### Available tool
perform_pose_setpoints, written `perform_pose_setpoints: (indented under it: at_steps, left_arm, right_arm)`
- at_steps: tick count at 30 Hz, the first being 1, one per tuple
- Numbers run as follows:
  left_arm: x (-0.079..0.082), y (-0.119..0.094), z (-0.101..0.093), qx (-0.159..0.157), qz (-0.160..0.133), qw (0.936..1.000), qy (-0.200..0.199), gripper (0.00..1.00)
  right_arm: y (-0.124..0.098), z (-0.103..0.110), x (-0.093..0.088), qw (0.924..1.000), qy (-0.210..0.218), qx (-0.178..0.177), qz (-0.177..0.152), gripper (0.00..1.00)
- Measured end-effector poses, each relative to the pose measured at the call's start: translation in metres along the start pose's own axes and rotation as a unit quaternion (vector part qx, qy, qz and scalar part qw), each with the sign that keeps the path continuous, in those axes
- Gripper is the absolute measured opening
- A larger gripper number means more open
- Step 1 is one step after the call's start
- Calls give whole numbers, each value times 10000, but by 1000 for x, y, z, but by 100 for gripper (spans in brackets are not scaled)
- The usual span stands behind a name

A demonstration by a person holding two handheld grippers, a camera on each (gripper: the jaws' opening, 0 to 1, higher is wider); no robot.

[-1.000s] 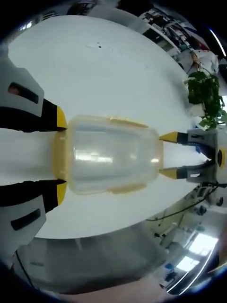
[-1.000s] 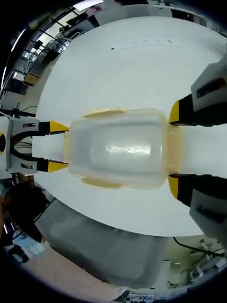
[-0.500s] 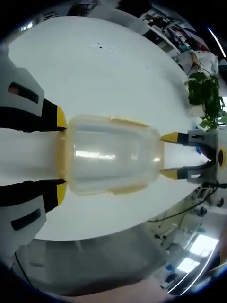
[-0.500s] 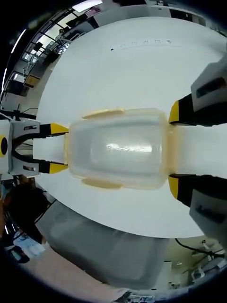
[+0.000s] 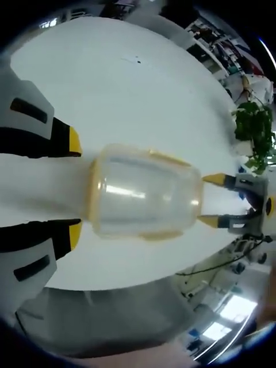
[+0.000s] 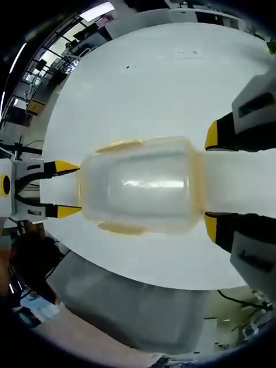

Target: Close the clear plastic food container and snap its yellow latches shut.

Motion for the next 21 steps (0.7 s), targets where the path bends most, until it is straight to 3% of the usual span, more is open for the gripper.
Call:
perform_pose_setpoints:
  at_steps: [11,21]
  left_arm:
    - [-5,-12,1,71,-412,9967,-698,41]
    - [-3,-23,3,242,-1020,9811,-1625,40]
  right_arm:
    - [-12,0,-1,9987,446,-220,-110,39]
    - [-20,2,-2,9888,1365,-334,-510,39]
Point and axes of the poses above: the point that each gripper's makers call its tool centre point, and the gripper's own axes: y roughly forward along the fingers, z roughly to its left, x roughly out of its top, the point moved 8 cm from there along -y, roughly backward along the fingers, and after that the axes turned 11 degrees about z, right-handed, at the moved point
